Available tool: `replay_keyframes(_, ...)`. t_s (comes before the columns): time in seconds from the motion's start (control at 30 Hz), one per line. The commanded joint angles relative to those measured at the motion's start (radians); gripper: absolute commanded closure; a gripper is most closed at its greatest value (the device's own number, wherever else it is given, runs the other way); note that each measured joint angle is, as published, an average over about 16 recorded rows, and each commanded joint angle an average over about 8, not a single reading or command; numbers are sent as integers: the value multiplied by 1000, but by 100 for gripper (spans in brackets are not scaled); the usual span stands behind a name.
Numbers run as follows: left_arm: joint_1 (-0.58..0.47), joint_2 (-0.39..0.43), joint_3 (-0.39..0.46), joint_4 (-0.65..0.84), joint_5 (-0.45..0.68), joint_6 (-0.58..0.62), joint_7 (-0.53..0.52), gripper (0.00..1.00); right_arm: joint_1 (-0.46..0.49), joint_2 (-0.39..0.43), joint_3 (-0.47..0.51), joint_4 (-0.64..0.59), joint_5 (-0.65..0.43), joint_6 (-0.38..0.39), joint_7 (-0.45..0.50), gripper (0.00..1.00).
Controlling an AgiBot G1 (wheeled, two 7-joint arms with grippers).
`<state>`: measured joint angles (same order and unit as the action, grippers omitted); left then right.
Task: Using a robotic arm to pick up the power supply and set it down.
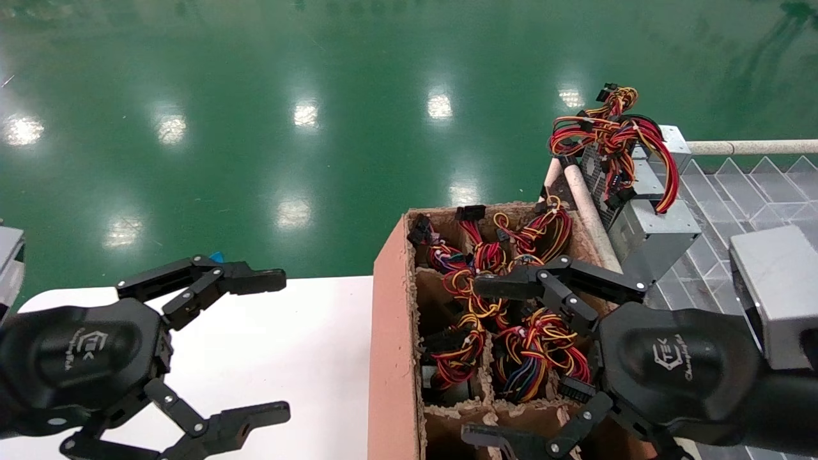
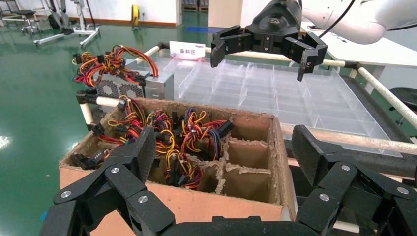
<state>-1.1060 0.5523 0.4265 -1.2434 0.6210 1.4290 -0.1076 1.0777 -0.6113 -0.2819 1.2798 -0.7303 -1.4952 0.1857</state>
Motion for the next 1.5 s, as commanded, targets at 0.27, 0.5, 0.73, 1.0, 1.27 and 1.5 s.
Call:
replay_keyframes(0.27,0,0,0,0,0,0,0,0,0,0,0,0,0,0,0,0)
replay_keyframes(0.5,0,0,0,0,0,0,0,0,0,0,0,0,0,0,0,0)
replay_keyframes(0.73,0,0,0,0,0,0,0,75,0,0,0,0,0,0,0,0)
replay_keyframes(1.0,0,0,0,0,0,0,0,100,-3,9,0,-8,-21,8,-13,0)
replay_keyframes(1.27,0,0,0,0,0,0,0,100,-10,55,-17,-71,-171,65,-82,0)
replay_keyframes(1.5,0,0,0,0,0,0,0,100,-24,50,-48,-146,-252,90,-104,54)
